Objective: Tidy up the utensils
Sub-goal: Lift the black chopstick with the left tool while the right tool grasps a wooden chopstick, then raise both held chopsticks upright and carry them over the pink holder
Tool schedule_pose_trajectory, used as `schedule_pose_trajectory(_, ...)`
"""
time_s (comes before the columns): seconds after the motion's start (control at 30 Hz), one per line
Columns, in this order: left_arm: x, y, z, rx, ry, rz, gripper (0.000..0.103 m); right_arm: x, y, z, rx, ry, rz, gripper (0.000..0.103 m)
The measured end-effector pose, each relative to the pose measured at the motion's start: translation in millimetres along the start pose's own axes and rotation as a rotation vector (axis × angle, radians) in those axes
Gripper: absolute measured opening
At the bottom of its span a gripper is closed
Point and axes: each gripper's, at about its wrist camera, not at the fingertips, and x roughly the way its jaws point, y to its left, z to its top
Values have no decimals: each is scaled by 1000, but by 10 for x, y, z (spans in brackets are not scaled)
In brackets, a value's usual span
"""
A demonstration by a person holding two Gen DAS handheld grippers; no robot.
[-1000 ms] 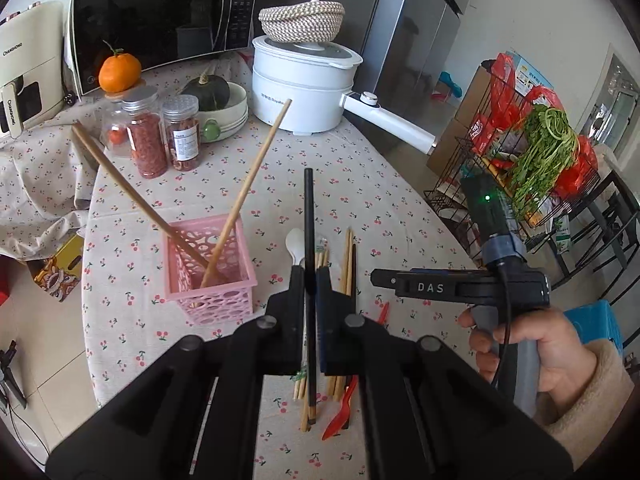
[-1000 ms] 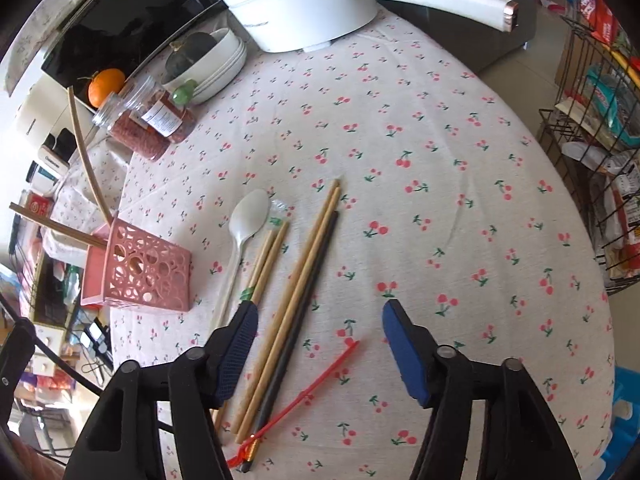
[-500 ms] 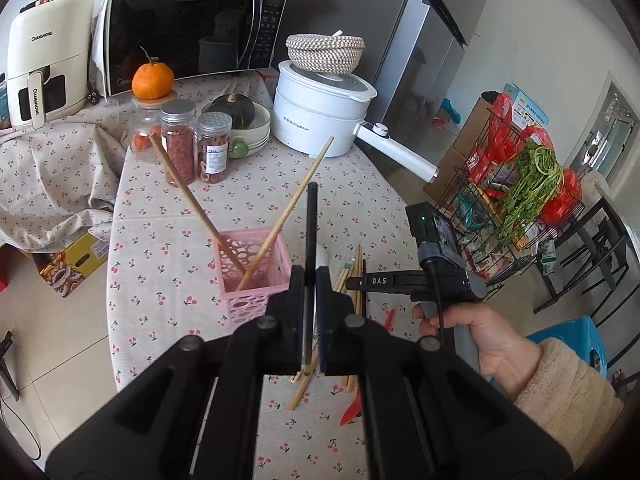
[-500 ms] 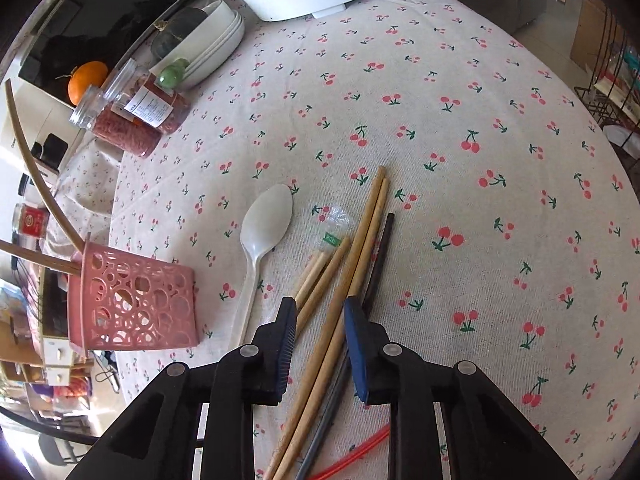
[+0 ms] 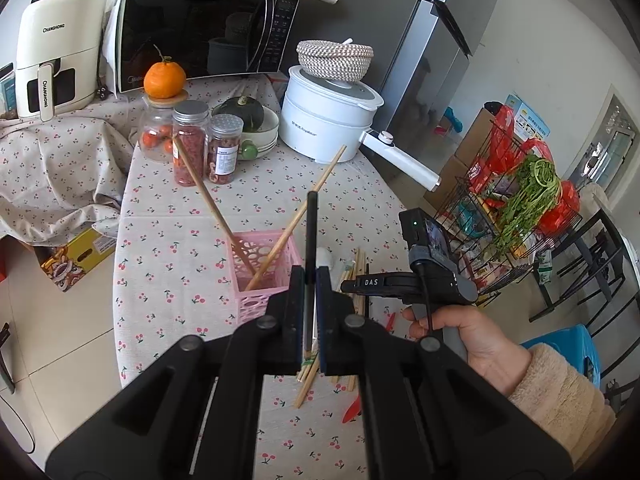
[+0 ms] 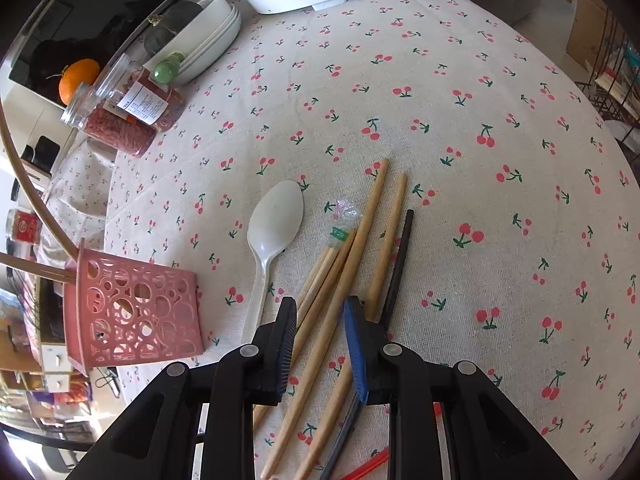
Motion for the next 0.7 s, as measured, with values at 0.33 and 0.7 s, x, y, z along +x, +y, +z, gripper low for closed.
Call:
schedule_pose_trajectory(0.33, 5, 34, 19, -10, -1, 10, 6, 5, 97, 30, -74, -35, -173, 19)
schedule_pose_trajectory(0.7, -101, 51, 42, -12, -44, 4, 6, -21, 35, 69, -40, -95, -93, 7)
